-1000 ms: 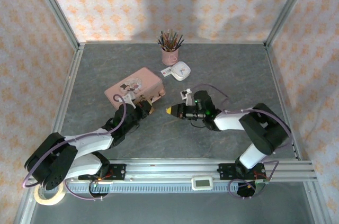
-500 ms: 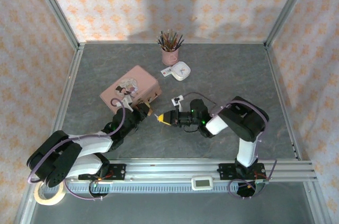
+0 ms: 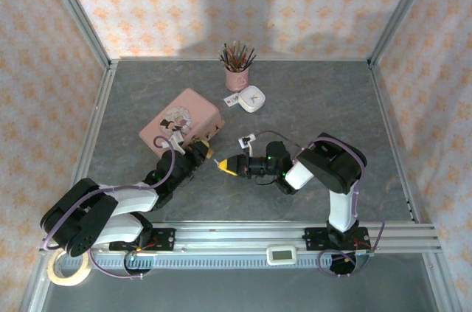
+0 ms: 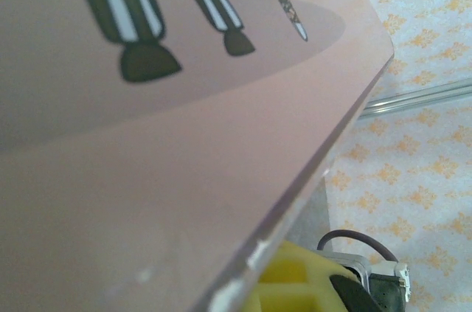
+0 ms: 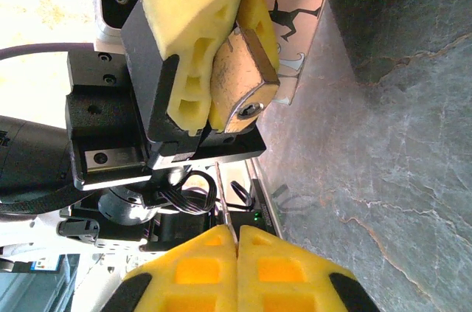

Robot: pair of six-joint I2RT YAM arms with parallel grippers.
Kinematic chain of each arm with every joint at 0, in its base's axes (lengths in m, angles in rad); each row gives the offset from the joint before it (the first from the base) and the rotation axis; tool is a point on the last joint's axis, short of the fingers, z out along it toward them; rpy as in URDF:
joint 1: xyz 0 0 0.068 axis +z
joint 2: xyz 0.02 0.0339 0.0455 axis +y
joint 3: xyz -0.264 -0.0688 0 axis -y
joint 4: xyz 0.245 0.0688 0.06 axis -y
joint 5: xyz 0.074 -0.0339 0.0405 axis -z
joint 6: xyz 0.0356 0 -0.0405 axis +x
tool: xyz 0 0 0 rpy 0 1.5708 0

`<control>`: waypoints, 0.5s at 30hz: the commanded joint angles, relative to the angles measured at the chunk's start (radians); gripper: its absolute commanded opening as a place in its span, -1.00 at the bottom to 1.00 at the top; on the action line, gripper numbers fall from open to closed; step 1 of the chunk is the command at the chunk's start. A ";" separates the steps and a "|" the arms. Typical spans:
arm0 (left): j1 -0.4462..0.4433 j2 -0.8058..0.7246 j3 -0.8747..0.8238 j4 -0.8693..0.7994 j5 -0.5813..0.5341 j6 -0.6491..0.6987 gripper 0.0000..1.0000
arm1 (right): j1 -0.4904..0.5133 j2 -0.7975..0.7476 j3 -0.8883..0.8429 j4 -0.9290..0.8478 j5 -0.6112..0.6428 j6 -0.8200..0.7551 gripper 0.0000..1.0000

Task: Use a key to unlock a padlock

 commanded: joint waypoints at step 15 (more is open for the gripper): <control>0.008 -0.025 0.002 0.118 0.038 -0.040 -1.00 | 0.003 0.045 0.060 0.056 -0.020 -0.010 -1.00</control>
